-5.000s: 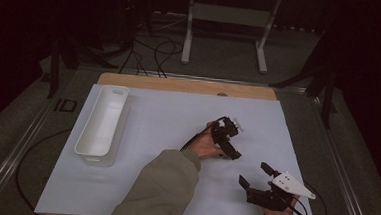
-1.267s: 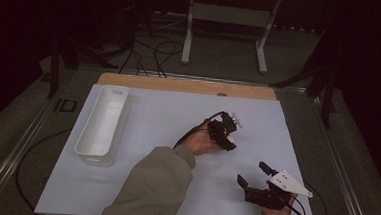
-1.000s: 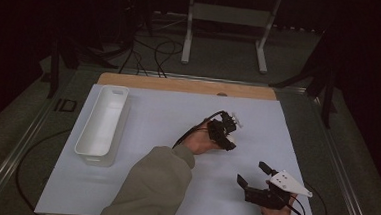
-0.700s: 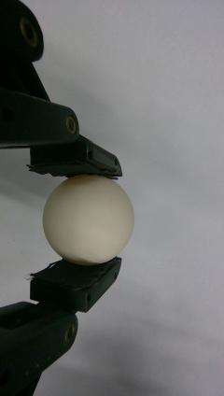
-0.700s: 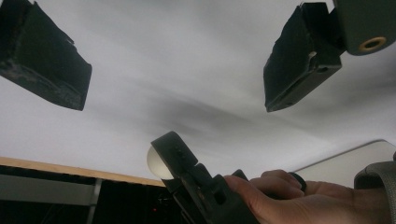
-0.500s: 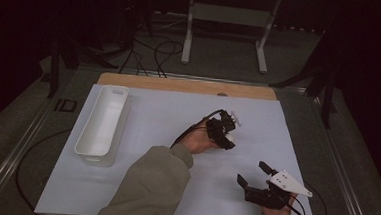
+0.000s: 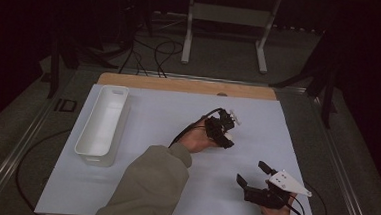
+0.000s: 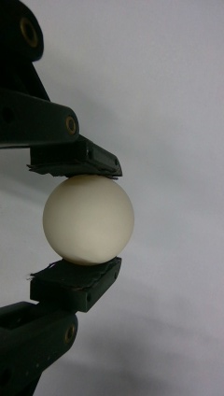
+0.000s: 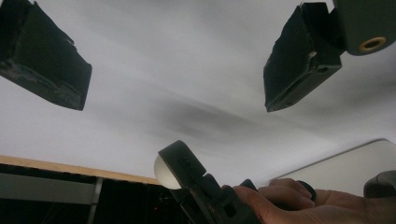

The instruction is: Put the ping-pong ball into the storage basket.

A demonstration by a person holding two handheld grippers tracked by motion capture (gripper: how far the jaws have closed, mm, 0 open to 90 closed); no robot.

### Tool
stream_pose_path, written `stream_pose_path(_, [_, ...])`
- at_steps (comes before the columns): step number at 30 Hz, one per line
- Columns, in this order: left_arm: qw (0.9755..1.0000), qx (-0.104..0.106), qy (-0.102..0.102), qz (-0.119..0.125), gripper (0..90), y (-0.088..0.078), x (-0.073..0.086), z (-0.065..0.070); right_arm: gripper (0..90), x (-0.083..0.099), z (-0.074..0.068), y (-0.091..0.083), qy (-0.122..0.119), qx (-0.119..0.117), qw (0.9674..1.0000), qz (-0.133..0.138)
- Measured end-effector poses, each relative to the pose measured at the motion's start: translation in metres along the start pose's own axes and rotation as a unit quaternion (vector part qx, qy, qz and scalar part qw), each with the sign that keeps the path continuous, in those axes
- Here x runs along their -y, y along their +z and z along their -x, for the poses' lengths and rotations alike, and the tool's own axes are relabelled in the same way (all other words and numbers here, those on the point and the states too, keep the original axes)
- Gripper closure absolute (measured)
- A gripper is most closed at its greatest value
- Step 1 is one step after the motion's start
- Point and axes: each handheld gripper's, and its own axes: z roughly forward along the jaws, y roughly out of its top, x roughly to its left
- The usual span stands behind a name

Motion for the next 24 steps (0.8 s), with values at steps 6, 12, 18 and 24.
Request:
stream_pose_path(6, [1.0000, -0.004, -0.002, 0.000, 51.3, -0.002, 0.001, -0.002, 7.5, 0.000, 0.000, 0.000, 0.000, 0.000, 1.0000, 0.000])
stream_pose_path(12, [1.0000, -0.006, -0.005, 0.001, 51.3, -0.005, 0.001, -0.003, 7.5, 0.000, 0.000, 0.000, 0.000, 0.001, 1.0000, 0.000])
stream_pose_path(18, [0.9999, -0.010, -0.007, 0.000, 51.4, -0.008, 0.002, -0.004, 7.5, 0.000, 0.000, 0.000, 0.000, 0.001, 1.0000, 0.001])
stream_pose_path(24, [0.9999, -0.014, -0.010, -0.001, 51.3, -0.011, 0.003, -0.006, 7.5, 0.000, 0.000, 0.000, 0.000, 0.001, 1.0000, 0.001])
